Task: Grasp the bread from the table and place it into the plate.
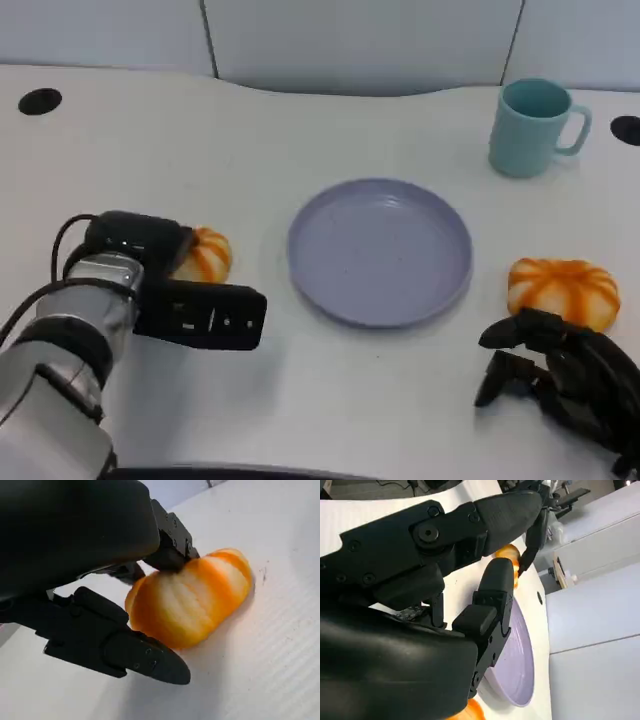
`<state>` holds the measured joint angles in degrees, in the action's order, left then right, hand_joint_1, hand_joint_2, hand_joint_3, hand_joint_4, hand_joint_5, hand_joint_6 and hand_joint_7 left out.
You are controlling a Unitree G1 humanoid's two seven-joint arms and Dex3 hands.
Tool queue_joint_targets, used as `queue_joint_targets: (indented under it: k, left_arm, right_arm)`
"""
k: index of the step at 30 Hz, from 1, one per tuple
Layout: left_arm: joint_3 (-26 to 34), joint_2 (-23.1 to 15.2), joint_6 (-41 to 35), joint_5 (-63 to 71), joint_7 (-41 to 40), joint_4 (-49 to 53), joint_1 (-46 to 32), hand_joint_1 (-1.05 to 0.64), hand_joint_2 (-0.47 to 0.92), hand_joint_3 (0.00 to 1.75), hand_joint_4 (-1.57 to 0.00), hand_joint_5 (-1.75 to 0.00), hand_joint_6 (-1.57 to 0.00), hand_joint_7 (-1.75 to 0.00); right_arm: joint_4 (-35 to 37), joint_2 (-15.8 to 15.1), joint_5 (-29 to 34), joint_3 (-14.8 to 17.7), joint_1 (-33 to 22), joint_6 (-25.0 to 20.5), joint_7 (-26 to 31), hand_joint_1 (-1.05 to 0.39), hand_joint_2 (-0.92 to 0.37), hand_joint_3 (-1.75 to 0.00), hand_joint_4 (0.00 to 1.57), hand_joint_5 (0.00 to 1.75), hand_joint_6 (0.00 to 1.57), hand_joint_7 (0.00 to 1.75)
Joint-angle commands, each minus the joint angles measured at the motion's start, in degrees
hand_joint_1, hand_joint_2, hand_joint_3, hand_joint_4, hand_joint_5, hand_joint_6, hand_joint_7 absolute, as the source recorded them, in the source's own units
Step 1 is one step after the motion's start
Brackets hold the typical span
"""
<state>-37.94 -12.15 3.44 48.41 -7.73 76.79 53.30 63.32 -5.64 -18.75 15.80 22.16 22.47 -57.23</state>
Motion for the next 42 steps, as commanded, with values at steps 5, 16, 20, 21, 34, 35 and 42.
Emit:
queue_joint_targets:
  k: [5,16,20,21,34,35,42]
  left_arm:
    - [0.6,-0.8,1.3,-1.0,-7.9,1.1,-3.2,-0.32,0.85,0.01,-0.69,-1.61,-0.78,-0.91]
    - [5.7,-1.6,2.5,-6.3,-6.8,0.7,-2.9,-0.26,0.91,0.0,-0.67,-1.24,-0.77,-0.88]
    - [7.1,-3.0,6.7,-7.5,-8.2,-0.1,-2.6,-0.29,0.92,0.03,-0.66,-1.25,-0.72,-0.96]
    - [7.4,-3.3,7.5,-7.8,-8.3,-0.2,-2.4,-0.29,0.92,0.03,-0.66,-1.19,-0.73,-0.89]
    - [13.4,-5.8,16.3,-12.9,-10.4,-2.9,-0.1,-0.18,0.85,0.08,-0.71,-1.75,-0.56,-1.75]
    - [13.5,-5.7,16.5,-12.9,-10.6,-3.2,0.2,-0.17,0.86,0.08,-0.72,-1.75,-0.57,-1.75]
    - [12.8,-5.0,20.0,-12.3,-11.2,-3.9,1.8,-0.19,0.91,0.09,-0.69,-1.75,-0.56,-1.75]
  right_arm:
    - [-0.3,-0.7,0.4,-0.2,-1.7,-1.5,1.6,-0.53,-0.92,-0.11,0.66,1.36,0.75,0.8]
    - [-0.7,-0.3,0.6,-0.4,-2.0,-1.1,2.4,-0.53,-0.92,-0.1,0.64,1.37,0.75,0.81]
    - [-0.6,0.1,0.9,-0.7,-2.2,0.5,2.4,-0.52,-0.92,-0.13,0.64,1.36,0.74,0.84]
    - [-0.5,0.1,1.2,-0.9,-2.3,1.2,2.7,-0.52,-0.92,-0.13,0.64,1.36,0.74,0.84]
    - [-1.0,-0.2,1.1,-1.2,-2.4,-0.1,2.4,-0.54,-0.92,-0.12,0.63,1.36,0.72,0.87]
    - [-1.2,-0.1,1.0,-1.2,-2.3,-0.2,2.1,-0.54,-0.92,-0.12,0.64,1.37,0.73,0.87]
    - [-1.0,-0.2,1.1,-1.4,-2.1,-0.9,2.0,-0.54,-0.92,-0.11,0.64,1.38,0.72,0.86]
